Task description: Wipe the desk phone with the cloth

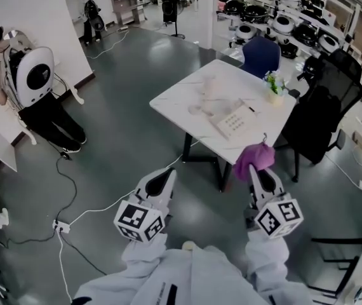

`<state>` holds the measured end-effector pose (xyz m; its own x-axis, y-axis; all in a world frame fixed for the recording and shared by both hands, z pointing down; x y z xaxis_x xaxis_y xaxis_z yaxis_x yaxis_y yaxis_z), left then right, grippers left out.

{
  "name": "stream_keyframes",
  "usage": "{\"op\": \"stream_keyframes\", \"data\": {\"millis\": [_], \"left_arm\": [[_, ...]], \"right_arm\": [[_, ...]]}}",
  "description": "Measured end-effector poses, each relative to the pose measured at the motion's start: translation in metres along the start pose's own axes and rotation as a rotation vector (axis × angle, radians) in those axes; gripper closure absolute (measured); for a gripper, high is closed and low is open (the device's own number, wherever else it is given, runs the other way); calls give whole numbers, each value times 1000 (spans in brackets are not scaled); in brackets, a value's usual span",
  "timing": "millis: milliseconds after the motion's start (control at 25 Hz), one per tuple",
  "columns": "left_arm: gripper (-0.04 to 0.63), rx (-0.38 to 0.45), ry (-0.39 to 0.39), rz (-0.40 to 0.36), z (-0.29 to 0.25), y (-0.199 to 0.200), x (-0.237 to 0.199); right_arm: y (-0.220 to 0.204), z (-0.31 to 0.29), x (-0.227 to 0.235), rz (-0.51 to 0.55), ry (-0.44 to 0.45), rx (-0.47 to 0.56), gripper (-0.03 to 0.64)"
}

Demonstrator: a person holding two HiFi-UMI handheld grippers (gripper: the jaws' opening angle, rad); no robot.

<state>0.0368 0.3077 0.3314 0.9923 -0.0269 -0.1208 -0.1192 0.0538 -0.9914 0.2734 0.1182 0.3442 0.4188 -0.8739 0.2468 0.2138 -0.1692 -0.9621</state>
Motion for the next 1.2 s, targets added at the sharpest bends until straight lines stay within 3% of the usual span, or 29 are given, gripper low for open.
{"op": "stream_keyframes", "data": {"millis": [560,1200], "left_arm": [[597,-23,-56,39,-74,-21,-57],[597,-90,-113,74,-225,-32,-142]], "right_arm": [[-18,-69,44,-4,-81,-27,583],[-38,-199,133,-81,-134,-88,583]]}}
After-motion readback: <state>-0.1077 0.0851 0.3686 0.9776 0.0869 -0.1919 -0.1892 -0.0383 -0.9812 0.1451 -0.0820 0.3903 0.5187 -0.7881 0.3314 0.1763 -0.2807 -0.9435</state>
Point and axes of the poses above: the fingertips, and each gripper's own axes: z backward along the fingers, x to its right, y out of its top, the point moved 8 cm from there along z, backward along the fingers, and after that the axes turned 5 degrees about x, right-handed, at the moved point
